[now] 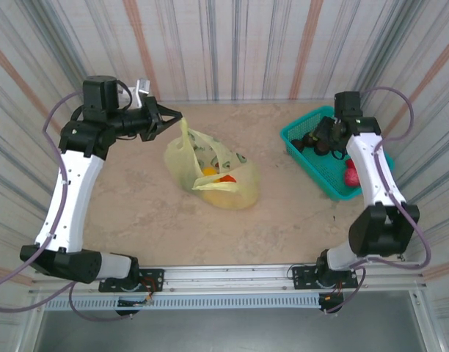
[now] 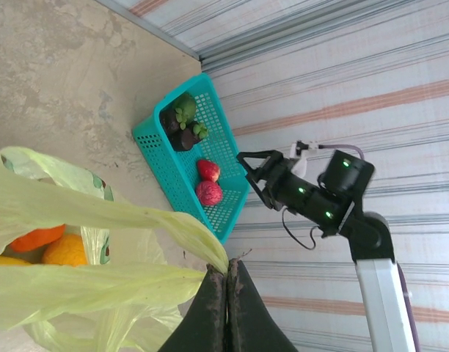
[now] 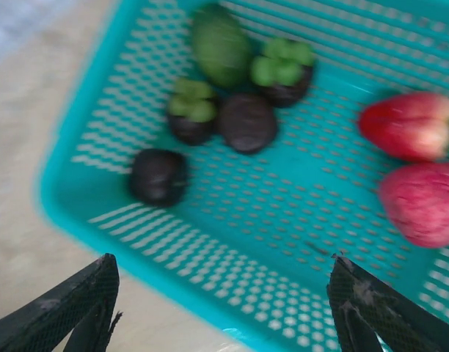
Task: Place the fake fruits into the plastic bag and tie a complex knot
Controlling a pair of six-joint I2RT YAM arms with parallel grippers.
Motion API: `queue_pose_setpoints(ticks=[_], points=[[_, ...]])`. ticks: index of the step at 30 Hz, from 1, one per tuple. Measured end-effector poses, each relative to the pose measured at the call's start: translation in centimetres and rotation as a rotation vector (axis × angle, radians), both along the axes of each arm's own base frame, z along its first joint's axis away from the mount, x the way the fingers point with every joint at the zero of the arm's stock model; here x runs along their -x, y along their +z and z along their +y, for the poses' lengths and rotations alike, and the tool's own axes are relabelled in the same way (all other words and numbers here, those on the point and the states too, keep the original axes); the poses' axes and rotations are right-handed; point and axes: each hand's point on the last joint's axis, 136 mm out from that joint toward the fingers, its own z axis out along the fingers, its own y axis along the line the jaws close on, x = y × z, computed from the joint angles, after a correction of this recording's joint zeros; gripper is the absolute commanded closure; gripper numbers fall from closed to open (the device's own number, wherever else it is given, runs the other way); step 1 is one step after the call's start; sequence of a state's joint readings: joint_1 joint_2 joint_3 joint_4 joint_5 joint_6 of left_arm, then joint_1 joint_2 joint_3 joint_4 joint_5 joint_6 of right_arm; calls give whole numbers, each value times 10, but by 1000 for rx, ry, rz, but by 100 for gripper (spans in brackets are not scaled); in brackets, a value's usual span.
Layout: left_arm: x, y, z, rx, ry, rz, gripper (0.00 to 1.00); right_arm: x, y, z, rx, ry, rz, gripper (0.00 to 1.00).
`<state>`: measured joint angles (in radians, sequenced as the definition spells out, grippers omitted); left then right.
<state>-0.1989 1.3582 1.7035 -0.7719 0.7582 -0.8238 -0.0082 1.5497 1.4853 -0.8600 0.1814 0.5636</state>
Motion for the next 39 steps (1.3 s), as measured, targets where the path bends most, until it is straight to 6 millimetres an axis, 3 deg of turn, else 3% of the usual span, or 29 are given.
queue_pose_setpoints(ticks=[5, 10, 18, 33, 39], points=[[-7, -6, -3, -4, -5, 21, 100, 7, -41, -41, 74, -141, 156, 23], [-11, -7, -8, -5, -17, 26, 100, 12, -61, -72, 60, -236, 215, 23], [-15, -10, -10, -8, -19, 34, 100, 18, -102, -102, 6, -311, 311, 22], [-15, -11, -10, -15, -23, 27, 100, 22, -139, -110, -78, -328, 371, 22], [-14, -12, -9, -16, -23, 31, 100, 13, -152, -100, -162, -303, 360, 27]])
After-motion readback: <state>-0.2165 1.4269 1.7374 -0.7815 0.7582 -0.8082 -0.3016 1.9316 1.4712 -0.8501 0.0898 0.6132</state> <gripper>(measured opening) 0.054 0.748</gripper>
